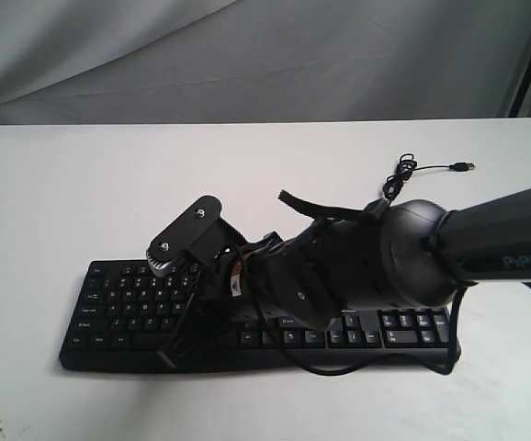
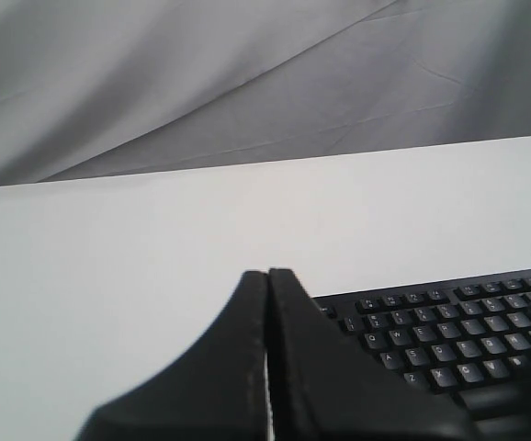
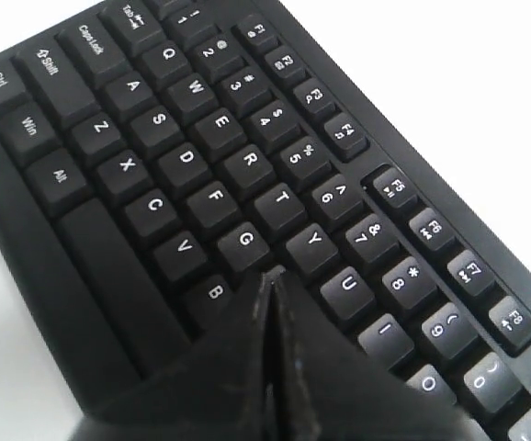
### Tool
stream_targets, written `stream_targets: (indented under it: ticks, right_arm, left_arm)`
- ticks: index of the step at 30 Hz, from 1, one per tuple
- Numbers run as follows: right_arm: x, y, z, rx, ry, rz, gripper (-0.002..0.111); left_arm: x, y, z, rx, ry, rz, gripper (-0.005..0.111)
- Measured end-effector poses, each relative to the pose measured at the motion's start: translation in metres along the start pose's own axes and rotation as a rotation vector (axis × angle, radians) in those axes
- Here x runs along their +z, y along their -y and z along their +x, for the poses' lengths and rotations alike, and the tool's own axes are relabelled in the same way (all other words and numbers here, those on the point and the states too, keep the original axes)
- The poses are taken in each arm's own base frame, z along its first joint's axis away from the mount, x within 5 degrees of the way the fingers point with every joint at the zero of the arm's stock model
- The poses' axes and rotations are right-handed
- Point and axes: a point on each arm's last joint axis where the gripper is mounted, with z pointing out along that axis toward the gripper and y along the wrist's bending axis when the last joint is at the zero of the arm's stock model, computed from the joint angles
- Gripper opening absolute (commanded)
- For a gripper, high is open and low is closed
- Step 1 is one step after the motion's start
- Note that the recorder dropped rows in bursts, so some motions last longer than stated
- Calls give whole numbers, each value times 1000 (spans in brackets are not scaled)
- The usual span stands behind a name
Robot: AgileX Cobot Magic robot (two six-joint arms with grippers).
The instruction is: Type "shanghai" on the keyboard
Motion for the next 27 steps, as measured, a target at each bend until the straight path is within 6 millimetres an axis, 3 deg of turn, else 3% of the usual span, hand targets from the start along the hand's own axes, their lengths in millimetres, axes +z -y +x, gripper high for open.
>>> stream_targets:
  ticks: [27]
  right_arm:
    - [10, -5, 9, -8, -33, -9, 0]
  left_arm:
    - [0, 0, 0, 0, 0, 0, 0]
